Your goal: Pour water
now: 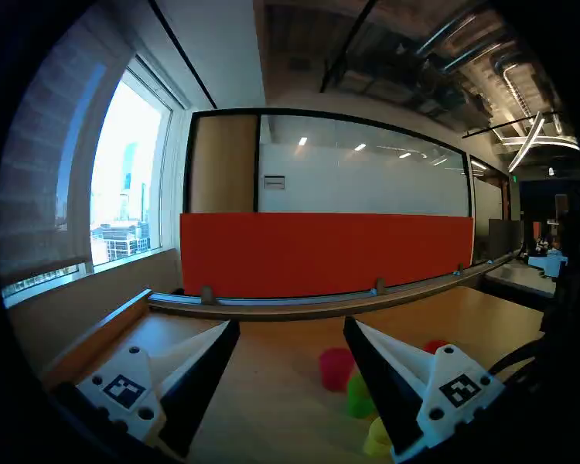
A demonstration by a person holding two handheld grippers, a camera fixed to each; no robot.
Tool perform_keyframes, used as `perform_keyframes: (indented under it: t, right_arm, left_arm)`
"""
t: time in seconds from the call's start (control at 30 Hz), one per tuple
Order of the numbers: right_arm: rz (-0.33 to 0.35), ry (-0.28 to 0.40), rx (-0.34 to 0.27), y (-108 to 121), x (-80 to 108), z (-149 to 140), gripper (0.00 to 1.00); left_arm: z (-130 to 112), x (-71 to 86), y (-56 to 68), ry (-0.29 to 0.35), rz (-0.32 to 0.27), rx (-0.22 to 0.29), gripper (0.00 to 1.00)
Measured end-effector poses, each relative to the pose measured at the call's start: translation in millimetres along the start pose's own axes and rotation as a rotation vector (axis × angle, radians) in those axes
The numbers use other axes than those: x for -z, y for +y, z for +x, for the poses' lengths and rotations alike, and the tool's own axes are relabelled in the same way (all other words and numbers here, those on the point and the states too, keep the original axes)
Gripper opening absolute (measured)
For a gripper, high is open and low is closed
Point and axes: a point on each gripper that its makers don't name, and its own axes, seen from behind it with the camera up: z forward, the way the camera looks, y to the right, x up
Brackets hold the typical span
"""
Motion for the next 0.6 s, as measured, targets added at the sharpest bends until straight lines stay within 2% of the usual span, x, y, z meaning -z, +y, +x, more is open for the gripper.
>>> perform_keyframes:
  t: [0.2, 0.4, 0.6]
  right_arm:
    - [0.010, 0.007, 0.014, -3, -2.5, 20, 0.99]
    - [0.027, 0.002, 0.020, -9, -5.6, 34, 0.99]
    - [0.057, -0.003, 0.013, -16, -7.9, 39, 1.00]
  left_arm:
    - [10, 0.0, -1.5, -0.031, 0.000, -0.009, 1.00]
    - [24, -1.2, 8.1, -0.037, -0.049, -0.017, 1.00]
    - [36, -4.7, 13.8, -0.027, -0.099, 0.003, 1.00]
